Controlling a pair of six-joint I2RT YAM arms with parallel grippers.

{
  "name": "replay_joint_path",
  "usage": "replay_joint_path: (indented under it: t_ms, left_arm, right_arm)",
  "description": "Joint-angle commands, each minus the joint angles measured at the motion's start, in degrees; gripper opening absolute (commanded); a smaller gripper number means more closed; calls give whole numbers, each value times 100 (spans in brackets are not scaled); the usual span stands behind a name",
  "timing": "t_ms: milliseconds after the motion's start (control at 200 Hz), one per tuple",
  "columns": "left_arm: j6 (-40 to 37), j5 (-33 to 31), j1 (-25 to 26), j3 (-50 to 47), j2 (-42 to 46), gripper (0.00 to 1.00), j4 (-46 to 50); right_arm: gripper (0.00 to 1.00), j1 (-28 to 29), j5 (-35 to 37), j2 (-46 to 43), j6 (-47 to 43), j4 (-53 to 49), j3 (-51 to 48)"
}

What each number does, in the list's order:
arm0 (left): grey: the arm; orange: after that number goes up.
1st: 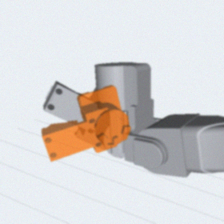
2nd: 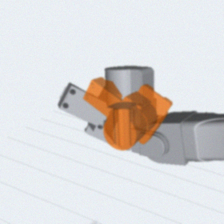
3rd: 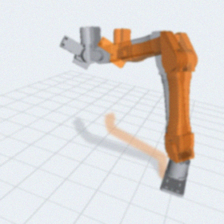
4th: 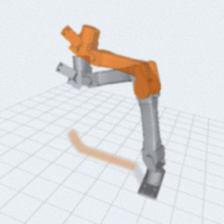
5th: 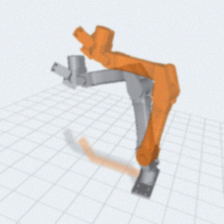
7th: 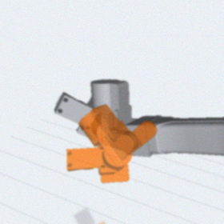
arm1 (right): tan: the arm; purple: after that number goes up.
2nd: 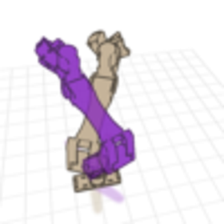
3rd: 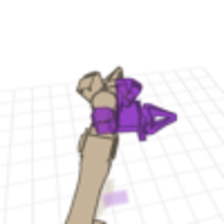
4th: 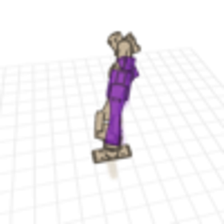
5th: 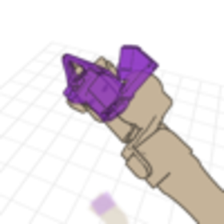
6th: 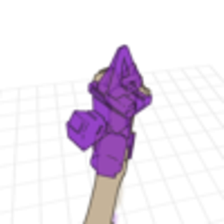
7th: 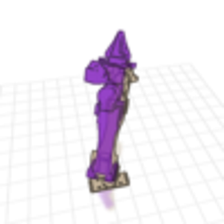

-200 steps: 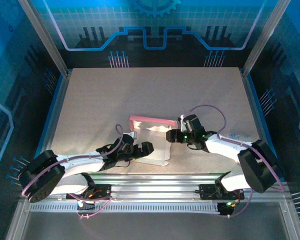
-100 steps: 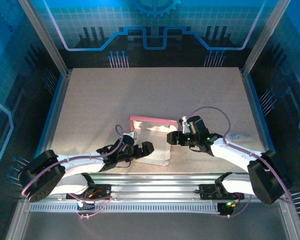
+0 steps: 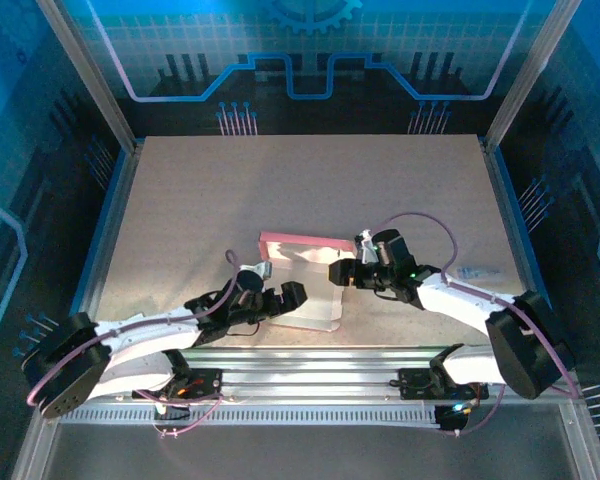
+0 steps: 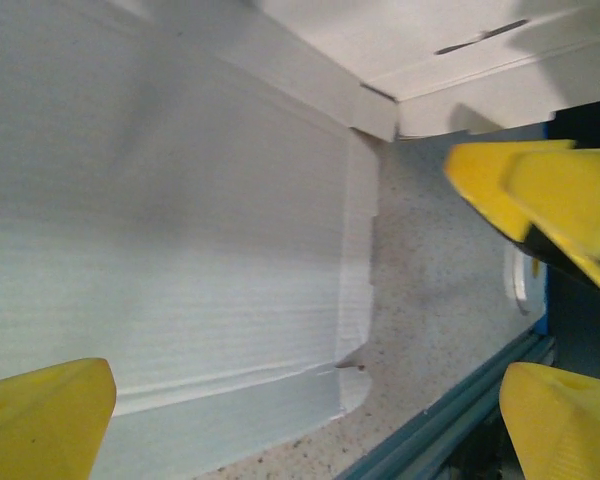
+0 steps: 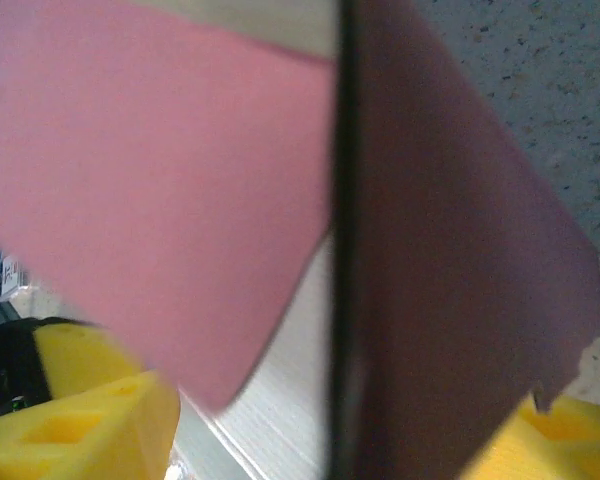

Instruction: Fold the paper box

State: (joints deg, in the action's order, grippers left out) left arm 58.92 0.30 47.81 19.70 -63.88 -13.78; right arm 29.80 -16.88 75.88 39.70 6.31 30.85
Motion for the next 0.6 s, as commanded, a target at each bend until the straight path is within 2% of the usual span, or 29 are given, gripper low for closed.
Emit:
replay_joint_path:
  t_ms: [0,380,595]
  left_arm:
    - [-432,-11,49,66,208,99,275]
    - [-843,153,44,315,-916,99,-803]
    - [-899,-73,62,341,-1382,99,-1060]
  right_arm:
    - [70,-63,34,182,110,480,158]
    - [70,-80,387,402,169,759,176]
    - [70,-119,557,496,121,848,197]
